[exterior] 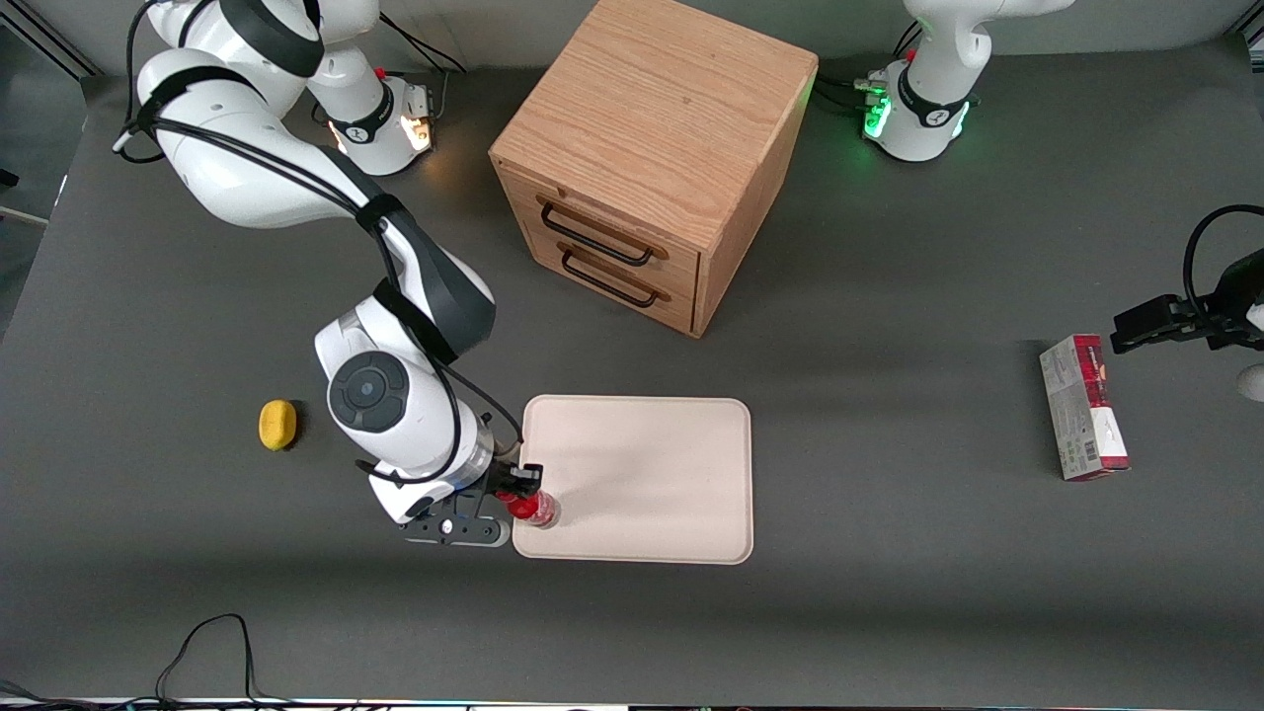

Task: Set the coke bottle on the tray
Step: 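Lift the bottle and carry it over the tray's rim, then lower the bottle onto the tray and open the right gripper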

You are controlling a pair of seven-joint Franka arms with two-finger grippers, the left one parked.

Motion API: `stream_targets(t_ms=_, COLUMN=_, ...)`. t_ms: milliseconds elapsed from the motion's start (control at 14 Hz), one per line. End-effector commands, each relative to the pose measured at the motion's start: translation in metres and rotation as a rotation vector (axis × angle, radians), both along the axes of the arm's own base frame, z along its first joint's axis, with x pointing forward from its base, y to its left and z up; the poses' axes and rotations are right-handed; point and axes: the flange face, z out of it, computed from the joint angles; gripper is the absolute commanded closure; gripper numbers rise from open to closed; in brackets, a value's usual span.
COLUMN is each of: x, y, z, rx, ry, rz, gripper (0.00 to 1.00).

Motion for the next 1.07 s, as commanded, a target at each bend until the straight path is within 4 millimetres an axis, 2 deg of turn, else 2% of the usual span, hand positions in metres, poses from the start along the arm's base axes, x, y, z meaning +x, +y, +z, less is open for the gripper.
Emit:
stream_targets(t_ms=0, x=0.001, y=0.004, z=-0.005, rx=-0.016, ry=-0.038, rz=0.009, gripper=1.0)
stream_targets(t_ms=143, x=0.002, y=0.001, z=-0.008, rx=-0.017, ry=-0.037, rz=0.005, gripper=0.96)
stream_targets(t_ms=286, x=0.003, y=-0.002, z=-0.013, rx=-0.023, ry=-0.041, rz=-0.001, gripper=0.16)
stream_targets(t_ms=357, x=0.004, y=-0.004, z=-0.016, rx=-0.028, ry=-0.043, rz=-0.01, gripper=0.01)
stream_targets(t_ms=571, x=0.003, y=-0.005, z=-0.001, rx=-0.029, ry=-0.059, rz=-0.01, gripper=0.0)
stream_targets(t_ms=643, x=0.004, y=-0.012, z=0.014, rx=-0.041, ry=-0.074, rz=-0.015, gripper=0.0)
stream_targets(t_ms=786, x=-0.014, y=-0.028, z=0.042, rx=-0.096, ry=-0.05, rz=-0.003, gripper=0.0)
stream_targets(t_ms=857, x=-0.03, y=-0.043, z=0.066, rx=-0.139, ry=-0.026, rz=0.05, gripper=0.0)
stream_targets(t_ms=1000, x=-0.046, y=-0.099, z=0.112, rx=-0.127, ry=0.061, rz=0.096, gripper=0.0)
